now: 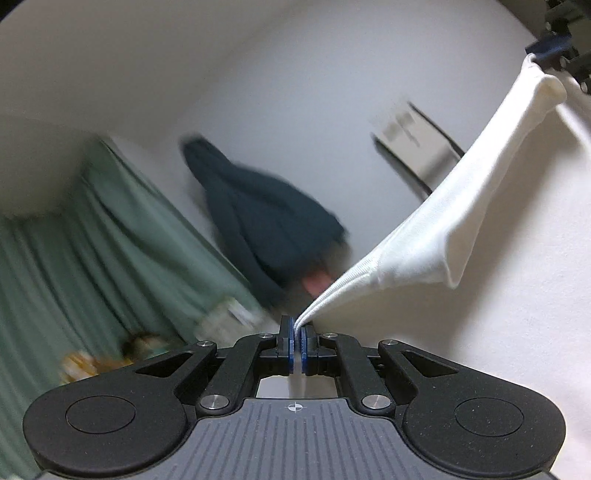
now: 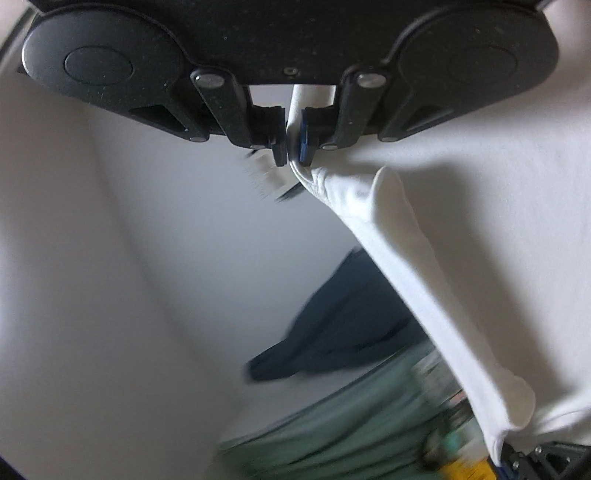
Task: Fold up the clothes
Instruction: 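Lift the shirt with both grippers and shake it out in the air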
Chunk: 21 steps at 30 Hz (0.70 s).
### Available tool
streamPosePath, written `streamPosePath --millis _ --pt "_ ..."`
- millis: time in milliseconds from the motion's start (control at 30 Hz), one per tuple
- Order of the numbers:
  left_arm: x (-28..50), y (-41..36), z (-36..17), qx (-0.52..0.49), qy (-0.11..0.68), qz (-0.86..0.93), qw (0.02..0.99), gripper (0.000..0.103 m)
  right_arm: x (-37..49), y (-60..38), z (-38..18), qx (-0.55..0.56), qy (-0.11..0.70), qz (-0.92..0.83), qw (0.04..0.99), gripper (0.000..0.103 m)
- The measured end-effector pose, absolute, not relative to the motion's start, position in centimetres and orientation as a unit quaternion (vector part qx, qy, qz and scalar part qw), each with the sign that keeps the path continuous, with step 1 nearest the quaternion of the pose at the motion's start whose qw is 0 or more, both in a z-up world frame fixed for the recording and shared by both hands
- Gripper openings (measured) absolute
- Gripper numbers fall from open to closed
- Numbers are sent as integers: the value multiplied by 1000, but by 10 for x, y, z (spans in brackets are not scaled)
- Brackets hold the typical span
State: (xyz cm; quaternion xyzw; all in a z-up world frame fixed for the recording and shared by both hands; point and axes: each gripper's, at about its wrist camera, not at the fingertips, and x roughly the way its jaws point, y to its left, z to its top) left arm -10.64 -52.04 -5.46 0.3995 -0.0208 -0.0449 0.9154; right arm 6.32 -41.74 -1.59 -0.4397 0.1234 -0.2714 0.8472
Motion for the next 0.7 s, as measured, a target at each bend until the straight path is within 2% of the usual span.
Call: streamPosePath --millis 100,200,267,333,433,467,533,567,600,633,667,700 --pt "-85 -563 -113 416 26 -59 907 4 113 -440 -61 -423 181 -245 853 6" --pt "-61 -588 -155 438 69 -77 893 4 150 -457 -83 -399 229 -214 862 6" --pt "-64 -605 -178 444 100 -96 885 4 169 -402 -113 -373 263 -189 869 6" --pt "-68 -622 -201 450 131 -115 876 4 176 -396 -121 -348 292 -176 873 6" --pt "-110 -573 -210 439 173 -157 867 4 176 -381 -125 -311 325 -158 879 6" --pt "-120 -565 -207 447 165 -160 865 4 171 -379 -126 -312 324 -152 880 7" --pt "-140 -549 -201 463 148 -165 858 4 161 -376 -127 -313 321 -140 883 12" --pt "-150 -542 -197 470 139 -168 855 4 156 -375 -127 -313 319 -134 884 19" --pt "-160 -534 -194 478 130 -171 852 4 150 -373 -128 -314 318 -128 886 34" --pt "-170 -527 -191 486 121 -173 848 8 145 -372 -128 -314 316 -122 887 43" --pt "-180 -519 -188 493 112 -176 845 18 140 -370 -129 -314 315 -116 888 54" --pt "-190 -511 -185 501 102 -178 841 33 135 -369 -129 -315 314 -109 889 55"
